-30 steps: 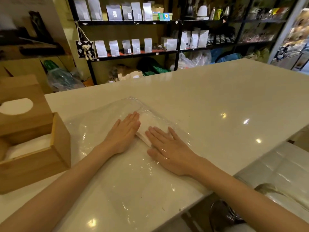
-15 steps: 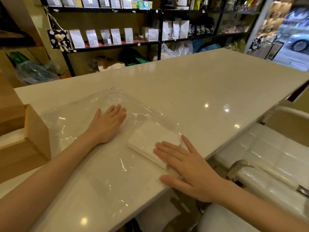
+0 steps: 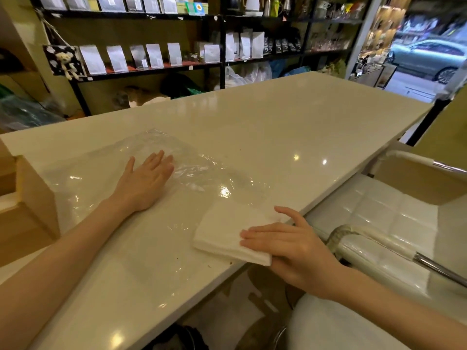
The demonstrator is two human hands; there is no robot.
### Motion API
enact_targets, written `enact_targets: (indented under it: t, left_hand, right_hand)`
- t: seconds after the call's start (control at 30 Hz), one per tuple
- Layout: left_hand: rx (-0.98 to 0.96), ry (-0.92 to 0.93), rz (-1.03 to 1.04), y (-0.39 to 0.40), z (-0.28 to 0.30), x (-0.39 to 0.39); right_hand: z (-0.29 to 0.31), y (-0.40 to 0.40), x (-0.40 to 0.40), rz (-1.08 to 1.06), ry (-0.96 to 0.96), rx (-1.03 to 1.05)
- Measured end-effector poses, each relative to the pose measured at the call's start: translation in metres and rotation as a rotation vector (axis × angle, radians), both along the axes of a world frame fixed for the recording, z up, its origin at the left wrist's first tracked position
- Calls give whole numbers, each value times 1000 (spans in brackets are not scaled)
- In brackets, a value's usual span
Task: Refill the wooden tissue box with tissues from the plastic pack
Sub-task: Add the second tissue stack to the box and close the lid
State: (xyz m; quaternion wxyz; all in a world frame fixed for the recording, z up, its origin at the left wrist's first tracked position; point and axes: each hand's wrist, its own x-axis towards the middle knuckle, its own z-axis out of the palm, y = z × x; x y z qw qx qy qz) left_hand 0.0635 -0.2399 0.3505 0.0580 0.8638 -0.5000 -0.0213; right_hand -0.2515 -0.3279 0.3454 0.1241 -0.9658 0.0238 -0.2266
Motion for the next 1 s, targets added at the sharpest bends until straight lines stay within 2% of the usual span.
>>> enact_targets:
  t: [0.1,0.2,0.27,0.3,0.33,0.37,0.43,0.47,0.5,0.53,0.63,0.8,0.9,1.0]
  left_hand:
    - [-228,-83,19,5,3,-5]
    - [-341,-281,-7,11,8,-17]
    - [-412,-295,-18,12,11,-23]
    - [-454,-241,-5,12,14,-26]
    - [-522,-122,22,11,18,-29]
    - [-608,102,55,9,26,-33]
    - [-726,834,92,11,55,-49]
    - [-710,1172,113,15,67,-54]
    - [-677,1399,128,20,76,-57]
    - [-669,1550,144,26,81,-60]
    - [-674,1807,187,44,85,-57]
    - [-689,1954,266,81,80,-40]
    - [-627,2145,104,106,79,-34]
    - [-700,2306,57,123,79,-31]
  right_hand:
    - [27,-4,-1,-12,3,274]
    - [60,-7,4,-74,-137,668]
    - [79,-15,13,-78,-219,895]
    - [86,-20,20,-69,-243,986]
    - [93,-24,29,-66,-260,1078]
    - [98,-27,38,-57,-269,1173]
    - [106,-28,59,-33,-239,1322]
    - [109,-28,69,-20,-222,1381]
    - [111,-28,79,-5,-205,1430]
    - [113,-27,89,14,-188,1477]
    - [118,-24,117,100,-133,1529]
    - [127,-13,157,181,-74,1481]
    - [130,-8,177,235,-51,1432]
    - [131,2,191,326,-58,1281]
